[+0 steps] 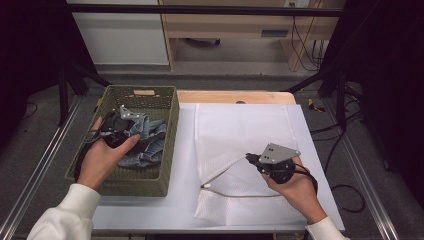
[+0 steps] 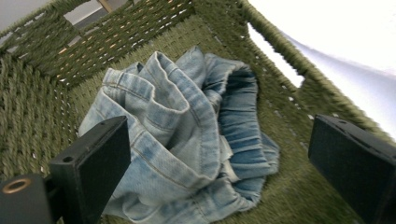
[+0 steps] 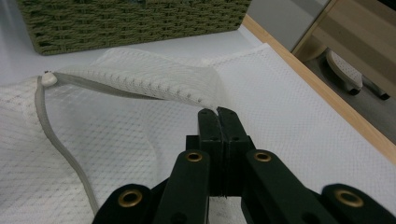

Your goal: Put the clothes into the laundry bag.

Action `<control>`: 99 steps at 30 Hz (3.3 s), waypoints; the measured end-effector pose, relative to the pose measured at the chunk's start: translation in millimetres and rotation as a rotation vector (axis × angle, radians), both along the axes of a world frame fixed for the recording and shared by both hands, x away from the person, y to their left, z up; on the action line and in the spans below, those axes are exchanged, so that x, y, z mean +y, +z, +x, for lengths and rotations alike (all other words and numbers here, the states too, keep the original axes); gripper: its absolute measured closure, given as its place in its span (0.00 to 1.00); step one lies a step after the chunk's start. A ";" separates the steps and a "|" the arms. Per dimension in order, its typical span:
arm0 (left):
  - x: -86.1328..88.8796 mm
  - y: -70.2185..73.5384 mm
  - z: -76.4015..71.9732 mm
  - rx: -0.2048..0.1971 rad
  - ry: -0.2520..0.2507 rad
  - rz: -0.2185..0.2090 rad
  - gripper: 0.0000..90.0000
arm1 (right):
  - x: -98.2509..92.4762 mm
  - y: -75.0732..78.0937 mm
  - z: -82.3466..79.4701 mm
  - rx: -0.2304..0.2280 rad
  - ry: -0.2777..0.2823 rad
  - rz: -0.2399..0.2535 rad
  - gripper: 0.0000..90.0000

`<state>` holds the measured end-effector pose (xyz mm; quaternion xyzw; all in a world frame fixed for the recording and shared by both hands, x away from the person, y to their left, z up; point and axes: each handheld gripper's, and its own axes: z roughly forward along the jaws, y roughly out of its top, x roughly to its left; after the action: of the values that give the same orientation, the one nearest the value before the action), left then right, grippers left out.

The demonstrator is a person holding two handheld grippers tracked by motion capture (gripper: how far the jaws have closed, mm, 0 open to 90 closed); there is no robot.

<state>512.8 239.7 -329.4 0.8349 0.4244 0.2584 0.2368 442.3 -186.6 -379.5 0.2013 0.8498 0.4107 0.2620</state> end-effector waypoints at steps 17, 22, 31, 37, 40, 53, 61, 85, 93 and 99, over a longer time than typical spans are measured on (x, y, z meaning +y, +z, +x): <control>9.4 -20.9 45.1 0.040 0.084 0.001 0.06 | -2.5 -2.0 1.3 0.008 0.001 0.002 1.00; 12.0 -33.9 52.4 0.082 0.097 -0.009 0.06 | -2.1 -1.8 1.1 0.010 0.001 0.001 1.00; 22.2 -53.3 62.6 0.101 0.143 -0.006 0.05 | -2.5 -2.1 2.4 0.023 -0.002 -0.002 1.00; 24.1 -64.5 69.5 0.124 0.144 -0.021 0.02 | -2.7 -2.2 2.7 0.027 -0.003 -0.002 1.00; 22.6 -68.6 71.6 0.151 0.139 -0.041 0.01 | -2.4 -2.2 2.2 0.028 0.006 -0.002 1.00; 12.3 -87.3 77.4 0.177 0.100 0.022 0.00 | -2.7 -1.8 2.3 0.034 0.008 0.001 1.00; 12.4 -100.0 85.9 0.154 0.115 0.082 0.02 | -2.1 -2.7 3.2 0.038 0.011 0.002 1.00; 39.0 -38.2 59.6 -0.016 0.204 -0.066 0.78 | -3.2 -1.1 4.5 0.060 0.017 0.001 1.00; 42.0 -4.1 45.1 -0.080 0.186 -0.102 0.78 | -6.7 -2.4 7.2 0.111 0.038 -0.005 1.00; 45.9 12.1 36.2 -0.119 0.189 -0.130 0.78 | -9.3 2.1 9.8 0.133 0.040 -0.022 1.00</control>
<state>548.9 285.6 -317.3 0.7574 0.5022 0.3004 0.2898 452.1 -195.8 -377.4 0.2082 0.8738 0.3920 0.1988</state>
